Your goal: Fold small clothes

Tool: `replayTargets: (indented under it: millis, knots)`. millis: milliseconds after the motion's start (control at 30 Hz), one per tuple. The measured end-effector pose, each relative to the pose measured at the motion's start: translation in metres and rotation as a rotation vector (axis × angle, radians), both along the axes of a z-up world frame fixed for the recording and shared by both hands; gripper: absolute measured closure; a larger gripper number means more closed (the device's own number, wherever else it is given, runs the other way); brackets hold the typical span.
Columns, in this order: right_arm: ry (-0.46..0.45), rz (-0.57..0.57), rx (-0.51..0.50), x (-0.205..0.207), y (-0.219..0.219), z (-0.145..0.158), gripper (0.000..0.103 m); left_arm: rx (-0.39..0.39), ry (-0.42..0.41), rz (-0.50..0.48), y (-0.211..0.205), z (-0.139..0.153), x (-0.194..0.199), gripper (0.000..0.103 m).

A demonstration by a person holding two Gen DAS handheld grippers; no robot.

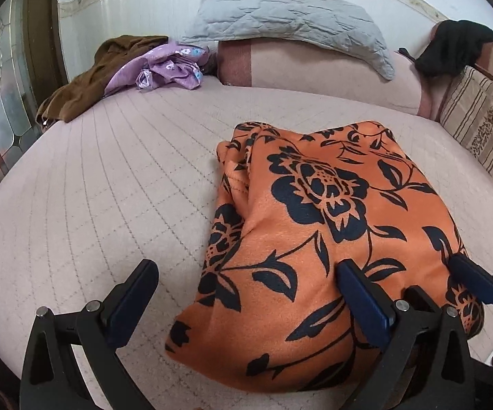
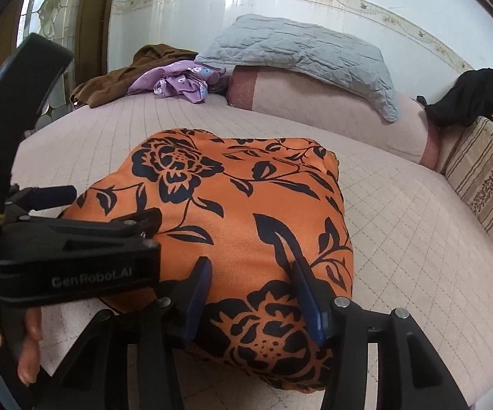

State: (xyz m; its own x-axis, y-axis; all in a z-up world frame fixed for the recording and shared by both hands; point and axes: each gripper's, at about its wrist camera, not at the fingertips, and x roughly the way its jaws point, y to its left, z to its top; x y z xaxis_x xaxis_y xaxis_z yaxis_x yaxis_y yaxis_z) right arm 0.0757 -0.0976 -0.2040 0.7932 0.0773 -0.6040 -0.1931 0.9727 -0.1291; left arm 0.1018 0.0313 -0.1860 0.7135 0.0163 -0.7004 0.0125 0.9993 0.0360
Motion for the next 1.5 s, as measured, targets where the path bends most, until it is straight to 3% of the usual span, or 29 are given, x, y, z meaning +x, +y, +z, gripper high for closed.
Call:
replayTargets:
  millis: [133,200,367,500,633,700,800,933,1000,1067,1100,1233,1500]
  knots:
    - [0.005,0.008,0.093,-0.014,-0.017,0.021,0.048,-0.092,-0.011,0.04,0.021,0.015,-0.008,0.0]
    - [0.038,-0.004,0.168,-0.02,-0.033,0.026,0.032,-0.173,0.033,0.033,0.032,0.013,-0.006,0.0]
    - [0.15,-0.054,0.501,-0.021,-0.082,0.014,0.03,-0.455,0.143,-0.023,0.049,0.003,0.003,0.0]
    - [0.188,-0.096,0.726,-0.012,-0.109,-0.001,0.03,-0.549,0.187,-0.036,0.046,-0.003,0.007,0.0]
    - [0.261,-0.174,0.783,-0.005,-0.12,-0.017,0.03,-0.651,0.21,-0.021,0.055,-0.003,0.01,0.0]
    - [0.281,-0.155,0.841,-0.007,-0.122,-0.026,0.03,-0.711,0.228,-0.011,0.065,-0.006,0.014,0.0]
    - [0.335,-0.128,0.922,0.001,-0.119,-0.039,0.029,-0.827,0.333,0.02,0.074,-0.031,0.026,0.0]
    - [0.321,-0.125,0.946,0.012,-0.107,-0.044,0.032,-0.794,0.311,-0.004,0.064,-0.028,0.023,0.001]
    - [0.327,-0.112,0.92,0.013,-0.104,-0.042,0.055,-0.767,0.293,-0.011,0.057,-0.024,0.017,0.004]
    - [0.311,-0.088,0.92,0.01,-0.11,-0.035,0.064,-0.728,0.292,-0.031,0.047,-0.019,0.01,0.027]
    - [0.303,-0.082,0.905,0.009,-0.111,-0.031,0.066,-0.714,0.292,-0.03,0.046,-0.019,0.009,0.032]
    - [0.284,-0.059,0.843,0.005,-0.113,-0.011,0.067,-0.738,0.291,-0.049,0.048,-0.017,-0.003,0.043]
    - [0.315,-0.079,0.876,-0.015,-0.117,-0.019,0.067,-0.699,0.274,-0.058,0.052,-0.017,-0.024,0.046]
